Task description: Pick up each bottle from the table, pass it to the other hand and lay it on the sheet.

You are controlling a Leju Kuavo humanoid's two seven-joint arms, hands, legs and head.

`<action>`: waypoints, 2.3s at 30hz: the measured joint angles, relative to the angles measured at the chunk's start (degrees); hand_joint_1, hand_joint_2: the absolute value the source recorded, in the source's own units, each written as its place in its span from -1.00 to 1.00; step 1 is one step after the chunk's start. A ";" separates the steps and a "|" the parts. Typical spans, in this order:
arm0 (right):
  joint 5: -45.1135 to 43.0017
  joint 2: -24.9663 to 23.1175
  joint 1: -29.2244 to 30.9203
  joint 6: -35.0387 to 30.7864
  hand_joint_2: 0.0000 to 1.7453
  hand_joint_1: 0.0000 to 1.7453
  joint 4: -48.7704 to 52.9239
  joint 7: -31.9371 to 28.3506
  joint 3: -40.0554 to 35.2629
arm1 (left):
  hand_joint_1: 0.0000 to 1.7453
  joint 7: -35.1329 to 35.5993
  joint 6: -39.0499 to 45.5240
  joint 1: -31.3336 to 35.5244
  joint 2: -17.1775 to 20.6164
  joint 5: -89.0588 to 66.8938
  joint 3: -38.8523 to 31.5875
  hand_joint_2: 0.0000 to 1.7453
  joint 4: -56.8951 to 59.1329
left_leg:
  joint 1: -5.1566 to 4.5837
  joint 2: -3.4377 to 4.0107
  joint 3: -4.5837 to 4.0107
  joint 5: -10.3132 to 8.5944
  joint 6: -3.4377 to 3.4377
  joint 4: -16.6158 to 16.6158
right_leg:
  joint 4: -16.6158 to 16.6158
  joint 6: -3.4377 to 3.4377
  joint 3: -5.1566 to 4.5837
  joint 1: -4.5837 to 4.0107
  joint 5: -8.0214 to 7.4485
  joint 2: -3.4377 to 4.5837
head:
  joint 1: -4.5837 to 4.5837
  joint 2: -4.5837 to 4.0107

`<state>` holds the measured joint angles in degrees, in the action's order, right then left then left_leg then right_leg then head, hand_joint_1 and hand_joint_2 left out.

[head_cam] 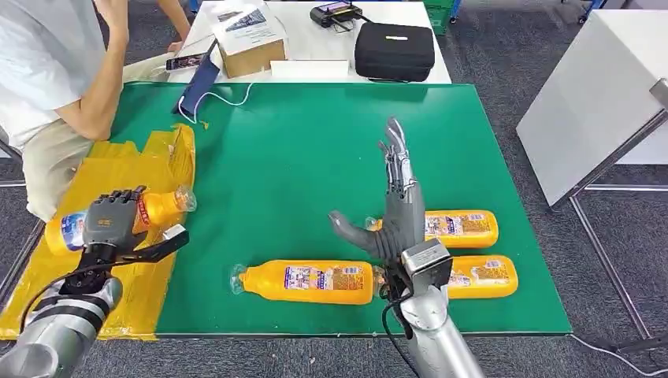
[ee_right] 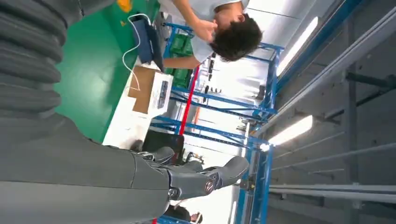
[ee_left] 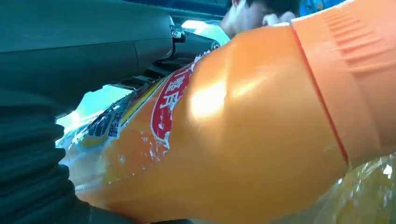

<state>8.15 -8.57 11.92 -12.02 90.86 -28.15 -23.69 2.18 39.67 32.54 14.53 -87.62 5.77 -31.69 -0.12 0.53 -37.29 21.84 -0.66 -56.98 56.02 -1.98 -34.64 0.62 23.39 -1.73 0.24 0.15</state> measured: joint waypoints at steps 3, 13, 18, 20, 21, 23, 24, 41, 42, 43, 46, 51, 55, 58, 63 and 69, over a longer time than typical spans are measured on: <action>-0.89 0.00 0.45 0.04 1.00 -1.00 -0.48 0.50 0.02 | 1.00 -1.85 0.11 0.00 -0.17 1.22 -0.74 1.00 1.46 | 0.00 0.01 0.00 0.00 0.00 0.00 | 0.00 0.00 -0.02 0.00 0.00 0.00 | 0.00 0.00; -1.24 0.00 1.11 0.13 1.00 -1.00 -1.77 0.55 0.04 | -1.00 -3.10 0.20 -0.01 -1.05 1.77 -1.27 1.00 2.95 | 0.00 -0.01 -0.01 0.00 0.00 0.00 | -0.01 0.00 -0.01 0.01 0.00 -0.01 | 0.00 0.00; -1.33 -0.02 1.58 0.44 1.00 -1.00 -2.40 0.68 0.04 | -1.00 -3.43 0.37 0.07 -2.30 1.97 -1.29 1.00 3.76 | -0.01 -0.02 0.00 0.00 0.00 0.00 | -0.01 0.00 0.01 0.01 0.00 -0.02 | 0.00 0.00; -1.40 -0.02 1.87 0.54 1.00 -1.00 -2.77 0.74 0.04 | -1.00 -3.82 0.46 0.49 -3.34 2.58 -1.64 1.00 4.67 | -0.01 -0.08 0.00 0.00 0.00 0.00 | -0.01 0.00 0.05 0.01 0.00 -0.07 | -0.02 0.00; -1.44 -0.02 1.96 0.55 1.00 -1.00 -2.86 0.79 0.04 | -1.00 -3.84 0.46 0.68 -3.61 2.58 -1.64 1.00 5.00 | -0.01 -0.12 0.01 0.00 0.00 0.00 | -0.01 0.00 0.07 0.01 0.00 -0.11 | 0.00 0.00; -1.51 -0.02 2.15 0.55 1.00 -1.00 -3.08 0.83 0.04 | -1.00 -3.95 0.39 0.89 -4.29 2.90 -1.68 1.00 5.72 | -0.01 -0.16 0.02 0.00 0.00 0.00 | -0.01 0.00 0.10 0.01 0.00 -0.17 | -0.02 0.00; -1.49 -0.02 2.22 0.55 1.00 -1.00 -3.17 0.83 0.04 | -1.00 -3.95 0.15 0.97 -4.59 3.01 -1.73 1.00 6.01 | -0.01 -0.16 0.03 0.00 0.00 0.00 | -0.01 0.00 0.10 0.01 0.00 -0.17 | 0.00 0.00; 1.28 0.70 2.33 -0.98 1.00 -1.00 -3.50 0.79 0.00 | -1.00 -26.11 0.94 -2.32 -10.26 20.19 -9.82 1.00 1.30 | -0.03 -0.15 0.06 -0.01 -0.01 -0.02 | -0.03 -0.01 0.07 0.03 0.00 -0.17 | 0.00 0.00; 2.30 0.85 2.18 -1.44 1.00 -1.00 -3.56 0.79 -0.04 | -1.00 -32.52 0.51 -2.97 -11.88 27.38 -11.88 1.00 -0.56 | -0.04 -0.18 0.02 0.00 -0.01 -0.02 | -0.03 -0.01 0.11 0.03 0.00 -0.20 | 0.00 0.00; 3.75 1.03 1.98 -1.90 1.00 -1.00 -3.63 0.81 -0.13 | -1.00 -37.26 -0.93 -3.73 -13.23 34.96 -13.27 1.00 -2.56 | -0.07 -0.20 0.02 0.00 -0.02 -0.02 | -0.03 -0.01 0.12 0.05 0.00 -0.21 | 0.04 0.00; 10.90 1.55 1.73 -2.54 1.00 -1.00 -4.02 1.95 -0.96 | -1.00 -40.08 -6.06 -8.92 -16.39 52.45 -12.37 1.00 -14.12 | -0.17 0.01 0.02 0.10 -0.01 -0.02 | -0.04 -0.03 0.04 0.12 -0.02 -0.04 | -0.02 0.00; 23.07 3.50 2.24 -1.24 1.00 -1.00 -6.69 4.85 -4.83 | -1.00 -40.06 -7.02 -15.16 -18.73 60.58 -10.01 1.00 -31.50 | -0.14 -0.02 0.00 0.13 0.00 -0.01 | -0.05 -0.04 0.03 0.07 0.01 -0.05 | -0.02 0.00; 26.79 4.94 3.42 0.72 1.00 -1.00 -9.79 5.88 -8.67 | -1.00 -40.22 -5.60 -18.49 -19.78 60.76 -8.53 1.00 -39.51 | -0.05 -0.04 0.00 0.13 0.01 0.00 | -0.04 -0.02 0.03 0.02 0.03 -0.07 | -0.02 0.00; 28.35 5.73 4.40 2.07 1.00 -1.00 -11.85 7.04 -10.80 | -1.00 -39.25 -6.34 -19.73 -20.11 61.61 -7.47 1.00 -42.95 | -0.06 -0.03 0.01 0.12 0.00 0.00 | -0.04 -0.02 0.04 0.02 0.03 -0.06 | 0.00 0.00; 29.50 6.40 5.19 3.34 1.00 -1.00 -13.85 7.80 -12.94 | -1.00 -38.64 -7.81 -20.59 -20.26 62.88 -6.58 1.00 -45.55 | -0.07 -0.05 0.01 0.11 0.00 0.00 | -0.04 -0.02 0.07 0.03 0.02 -0.06 | 0.00 0.00; 34.97 6.73 9.36 6.23 1.00 -1.00 -21.88 12.57 -17.60 | -1.00 -37.79 -12.11 -21.46 -20.72 66.03 -5.66 1.00 -47.63 | -0.07 -0.07 0.01 0.11 -0.01 -0.01 | -0.04 -0.02 0.07 0.03 0.02 -0.09 | -0.02 0.00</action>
<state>43.13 -1.84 21.28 -5.79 68.97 -15.58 -41.29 -35.60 27.56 11.08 -6.19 -21.59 0.11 -79.32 -0.20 0.47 -37.28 21.94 -0.66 -56.99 55.97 -2.00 -34.57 0.65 23.41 -1.82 0.22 0.15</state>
